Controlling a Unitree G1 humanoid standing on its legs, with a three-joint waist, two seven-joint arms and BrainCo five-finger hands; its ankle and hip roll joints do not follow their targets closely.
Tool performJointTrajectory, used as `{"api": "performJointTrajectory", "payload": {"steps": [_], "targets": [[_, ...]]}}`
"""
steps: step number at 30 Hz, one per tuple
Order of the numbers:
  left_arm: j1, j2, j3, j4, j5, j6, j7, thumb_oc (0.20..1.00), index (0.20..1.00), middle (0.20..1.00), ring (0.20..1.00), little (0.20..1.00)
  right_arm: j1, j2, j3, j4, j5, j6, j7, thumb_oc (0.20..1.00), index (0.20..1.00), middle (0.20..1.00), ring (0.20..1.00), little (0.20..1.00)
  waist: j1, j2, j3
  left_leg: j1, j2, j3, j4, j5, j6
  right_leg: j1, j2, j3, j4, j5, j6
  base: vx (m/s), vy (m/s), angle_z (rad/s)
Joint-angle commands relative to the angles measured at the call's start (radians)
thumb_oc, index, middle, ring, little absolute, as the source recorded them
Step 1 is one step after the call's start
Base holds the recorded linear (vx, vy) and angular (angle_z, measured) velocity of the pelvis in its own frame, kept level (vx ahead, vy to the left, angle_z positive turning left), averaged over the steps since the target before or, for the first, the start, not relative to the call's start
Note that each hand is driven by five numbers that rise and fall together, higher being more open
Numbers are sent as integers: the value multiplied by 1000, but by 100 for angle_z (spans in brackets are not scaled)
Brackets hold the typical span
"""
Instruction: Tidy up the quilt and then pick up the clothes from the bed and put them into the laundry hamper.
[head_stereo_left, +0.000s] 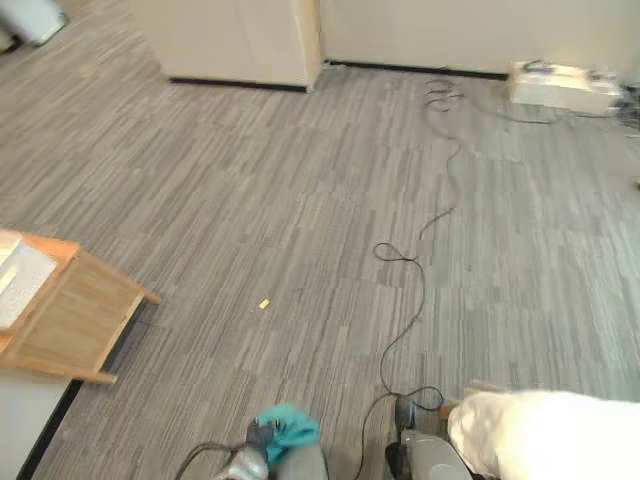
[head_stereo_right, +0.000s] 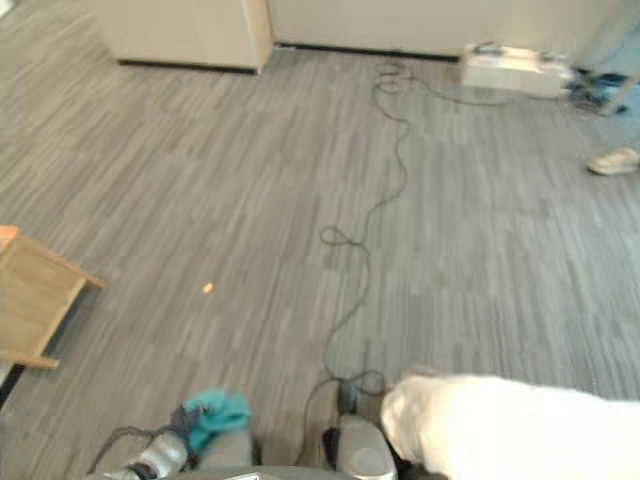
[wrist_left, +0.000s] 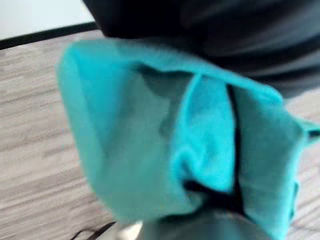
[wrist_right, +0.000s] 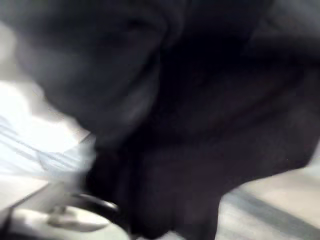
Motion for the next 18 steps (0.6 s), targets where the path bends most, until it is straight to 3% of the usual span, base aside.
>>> {"api": "performJointTrajectory", "payload": {"steps": [1,3,5,6,8,9,10,12,14,15,16,18], "targets": [[24,49,1,-36,-23,-3,27,200,200,200,200,200,-76,-168,0,-40,-44,-17,-68,200,200,200,200,200,78,-31,31,-46,-78,137,-267,-26,67,154,-51,-11,-22,-186,144,615,-100,13],[49,40,12,-13,-9,0,22,200,200,200,200,200,-83,-179,-15,-47,-44,-25,-90,200,200,200,200,200,91,-20,3,-41,-54,268,-488,-23,77,221,-41,-42,-48,-231,158,538,3,37],[69,32,17,2,10,7,19,200,200,200,200,200,-77,-180,-38,-54,-32,-25,-108,200,200,200,200,200,84,-4,-18,-20,-16,431,-671,11,45,304,-29,-103,-48,-296,171,736,83,88],[85,24,32,18,20,18,16,200,200,200,200,200,-76,-172,-53,-54,-26,-25,-119,200,200,200,200,200,81,5,-40,-16,36,563,-763,69,34,353,-10,-155,-33,-324,179,611,91,119],[101,22,40,26,25,25,13,200,200,200,200,200,-69,-164,-57,-55,-27,-25,-119,200,200,200,200,200,84,-6,-53,8,34,598,-791,81,42,382,-17,-185,-7,-338,192,525,63,96],[114,24,48,40,32,34,10,200,200,200,200,200,-60,-157,-63,-49,-33,-22,-115,200,200,200,200,200,85,-13,-69,29,22,603,-806,66,64,379,-22,-195,26,-329,201,675,105,56],[123,23,53,48,31,32,6,200,200,200,200,200,-47,-143,-58,-41,-40,-25,-110,200,200,200,200,200,89,-30,-89,44,-20,574,-823,52,97,370,-35,-199,98,-293,225,629,145,68],[124,27,58,52,28,37,4,200,200,200,200,200,-31,-126,-70,-28,-40,-21,-106,200,200,200,200,200,94,-51,-89,81,-85,504,-837,7,146,296,-63,-185,354,-148,289,610,148,101],[117,35,54,48,40,41,3,200,200,200,200,200,-23,-109,-67,-28,-39,-25,-102,200,200,200,200,200,74,-50,-72,160,-103,459,-871,-28,171,202,-54,-138,597,-67,293,624,80,152],[110,44,45,40,44,44,6,200,200,200,200,200,-22,-105,-66,-32,-38,-25,-102,200,200,200,200,200,59,-36,-60,209,-101,429,-902,-35,178,132,-50,-102,695,-64,293,629,21,193],[89,50,22,31,51,42,9,200,200,200,200,200,-33,-102,-61,-32,-28,-30,-102,200,200,200,200,200,45,-6,-40,241,-68,397,-922,-15,170,36,-10,-82,752,-87,268,541,-21,172],[66,58,-5,10,69,43,8,200,200,200,200,200,-21,-95,-62,-36,-13,-31,-103,200,200,200,200,200,15,15,-21,292,-53,328,-937,-22,154,-74,7,-58,741,-127,240,533,-118,108]]}}
